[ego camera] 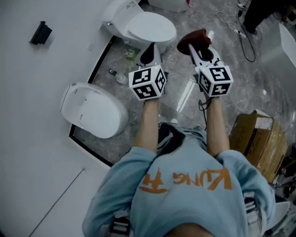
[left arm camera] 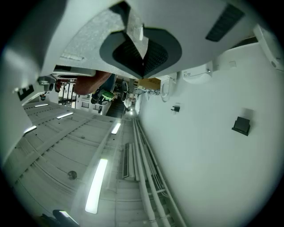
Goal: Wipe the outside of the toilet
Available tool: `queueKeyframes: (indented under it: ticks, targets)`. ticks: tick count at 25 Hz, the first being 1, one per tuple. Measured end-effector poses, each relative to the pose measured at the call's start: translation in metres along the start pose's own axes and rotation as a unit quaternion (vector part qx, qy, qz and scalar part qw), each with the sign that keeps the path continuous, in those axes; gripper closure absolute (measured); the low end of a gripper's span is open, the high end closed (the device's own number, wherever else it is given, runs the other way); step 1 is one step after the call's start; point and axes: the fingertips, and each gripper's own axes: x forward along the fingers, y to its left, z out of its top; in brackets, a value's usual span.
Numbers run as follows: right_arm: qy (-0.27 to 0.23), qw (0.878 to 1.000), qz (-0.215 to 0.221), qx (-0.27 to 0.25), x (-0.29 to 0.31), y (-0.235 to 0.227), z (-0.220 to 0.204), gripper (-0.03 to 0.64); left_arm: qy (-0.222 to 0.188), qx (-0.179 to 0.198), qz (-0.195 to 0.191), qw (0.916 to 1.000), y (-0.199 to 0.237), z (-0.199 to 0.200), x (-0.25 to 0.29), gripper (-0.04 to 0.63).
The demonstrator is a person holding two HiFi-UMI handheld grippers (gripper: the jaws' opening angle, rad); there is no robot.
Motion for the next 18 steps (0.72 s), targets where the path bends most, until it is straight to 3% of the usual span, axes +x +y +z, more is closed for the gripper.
queueKeyframes:
  ticks: [6,13,18]
  targets:
    - [-0.051,0.998,-0.043,-0.017,-0.017,-0.015,0.022,0.541,-0.006,0.007,-0.002,1.0000,-0.011,0.005,-0.006,0.600]
    - [-0.032,0.997,-0.064,-0.001,-0.005,-0.039,0.013,0.538,-0.008,-0.004,0.017,0.9998,0.014,0.007,0.005,0.600]
    - [-0.030,0.998,-0.063,-0.001,0.029,-0.060,0.010,0.538,-0.006,-0.009,0.018,0.9998,0.031,0.004,0.045,0.600]
